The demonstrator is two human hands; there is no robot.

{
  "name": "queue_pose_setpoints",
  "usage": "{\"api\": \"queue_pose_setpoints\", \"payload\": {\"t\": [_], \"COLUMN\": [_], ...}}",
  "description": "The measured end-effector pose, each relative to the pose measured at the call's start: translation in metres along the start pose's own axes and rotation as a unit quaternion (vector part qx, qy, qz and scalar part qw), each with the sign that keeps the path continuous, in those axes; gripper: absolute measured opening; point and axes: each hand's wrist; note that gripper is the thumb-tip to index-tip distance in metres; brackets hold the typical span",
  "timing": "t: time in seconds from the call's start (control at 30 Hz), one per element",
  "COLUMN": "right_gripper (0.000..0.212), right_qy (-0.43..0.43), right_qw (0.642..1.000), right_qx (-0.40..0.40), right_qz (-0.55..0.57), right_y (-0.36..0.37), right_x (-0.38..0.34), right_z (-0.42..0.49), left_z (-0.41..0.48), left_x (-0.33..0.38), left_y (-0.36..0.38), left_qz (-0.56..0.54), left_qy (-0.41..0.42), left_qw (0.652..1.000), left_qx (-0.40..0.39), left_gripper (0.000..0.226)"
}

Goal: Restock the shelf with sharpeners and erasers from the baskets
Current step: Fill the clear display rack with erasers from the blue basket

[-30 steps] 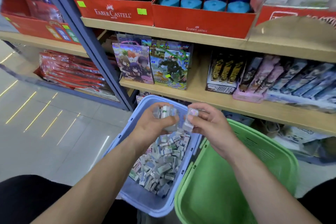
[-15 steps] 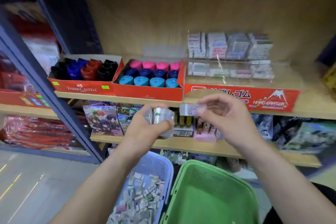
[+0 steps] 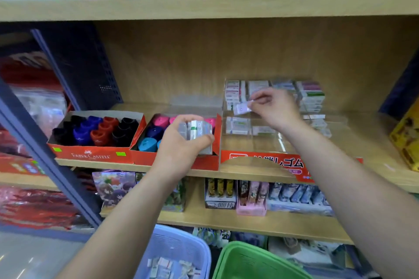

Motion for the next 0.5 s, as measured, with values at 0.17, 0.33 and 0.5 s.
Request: {"api": "queue_pose_setpoints", "payload": {"t": [0.17,0.33,0.5], "right_gripper": [0.017,0.005,0.017], "right_qy": [-0.032,-0.044,-0.101], "right_qw": [0.988,0.969,0.954], "right_qx": [-0.037,-0.055,0.020], "right_qz": [-0.146,-0.236,-0.281], "right_y": [0.027,0.038,0.039], "right_x": [0.009,0.012,0.010], "right_z": [0.038,0.050,0.041], "left_z": [0.022,0.036,0.043], "left_x": [-0.008,-0.019,-0.024], "left_y": [-0.005,-0.011,-0.012], "left_qz": [-0.014,-0.048,-0.070], "left_qy": [-0.004,-0.005,-0.010], "left_qw": [1.000,0.999,0.997], "left_qx": [0.005,-0.012,-0.016], "left_gripper": [0.033,0.032,0.034]}}
Point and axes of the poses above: each hand's wrist, its own z-axis towards the middle knuckle, its own y-axis out of the palm, x = y × z, and after that the axes turned 2 degrees about x, right-handed
